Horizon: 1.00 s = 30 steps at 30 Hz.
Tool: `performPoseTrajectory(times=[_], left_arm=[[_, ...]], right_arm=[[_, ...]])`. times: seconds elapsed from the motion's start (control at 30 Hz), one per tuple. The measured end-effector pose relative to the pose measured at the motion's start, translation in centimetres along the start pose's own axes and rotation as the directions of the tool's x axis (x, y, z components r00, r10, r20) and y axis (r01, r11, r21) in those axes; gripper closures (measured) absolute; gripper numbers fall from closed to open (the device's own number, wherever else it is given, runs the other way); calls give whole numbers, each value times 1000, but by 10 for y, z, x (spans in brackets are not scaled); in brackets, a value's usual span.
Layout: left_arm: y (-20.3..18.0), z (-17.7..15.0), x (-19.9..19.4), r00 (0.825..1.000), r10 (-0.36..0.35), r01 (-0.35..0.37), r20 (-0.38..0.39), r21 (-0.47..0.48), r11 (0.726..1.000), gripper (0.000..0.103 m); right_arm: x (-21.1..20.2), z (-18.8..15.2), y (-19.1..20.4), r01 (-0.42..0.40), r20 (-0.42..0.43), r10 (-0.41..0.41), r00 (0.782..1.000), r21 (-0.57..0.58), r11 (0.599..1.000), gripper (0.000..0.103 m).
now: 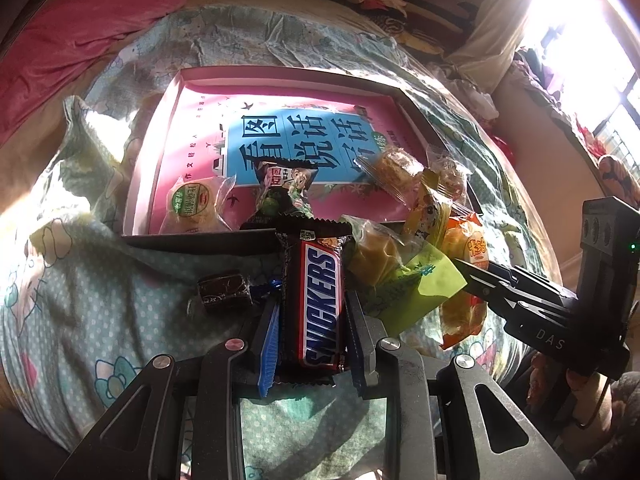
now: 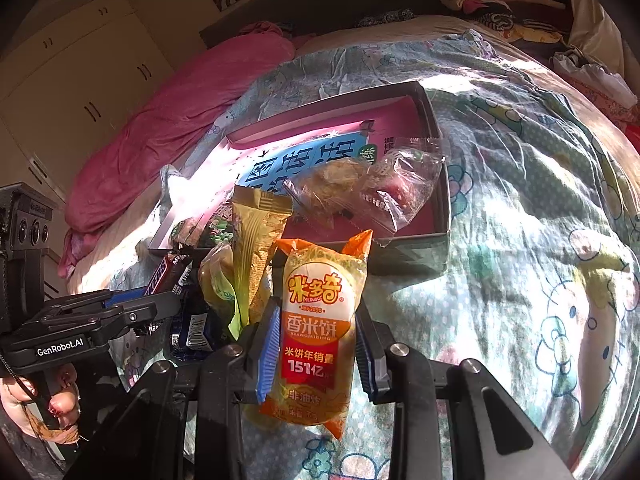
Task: Organize snacks
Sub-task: 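Grasp the Snickers bar with the left tool while the right grasps the orange rice-cracker bag, then carry the Snickers bar with the left tool while the right carries the rice-cracker bag over the box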
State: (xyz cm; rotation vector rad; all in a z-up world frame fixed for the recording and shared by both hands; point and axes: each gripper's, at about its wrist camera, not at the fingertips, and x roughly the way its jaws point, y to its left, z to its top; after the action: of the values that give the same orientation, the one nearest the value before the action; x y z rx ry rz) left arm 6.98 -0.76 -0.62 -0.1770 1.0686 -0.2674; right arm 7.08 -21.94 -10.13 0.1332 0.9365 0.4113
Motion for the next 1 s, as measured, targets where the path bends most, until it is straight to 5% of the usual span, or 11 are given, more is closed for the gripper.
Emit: performPoseTrajectory(times=[1.0], left_arm=[[30, 16, -31, 993, 53, -44, 103, -85, 995, 73]], right_arm=[[-28, 16, -3, -8, 124, 9, 992, -5, 1000, 69]])
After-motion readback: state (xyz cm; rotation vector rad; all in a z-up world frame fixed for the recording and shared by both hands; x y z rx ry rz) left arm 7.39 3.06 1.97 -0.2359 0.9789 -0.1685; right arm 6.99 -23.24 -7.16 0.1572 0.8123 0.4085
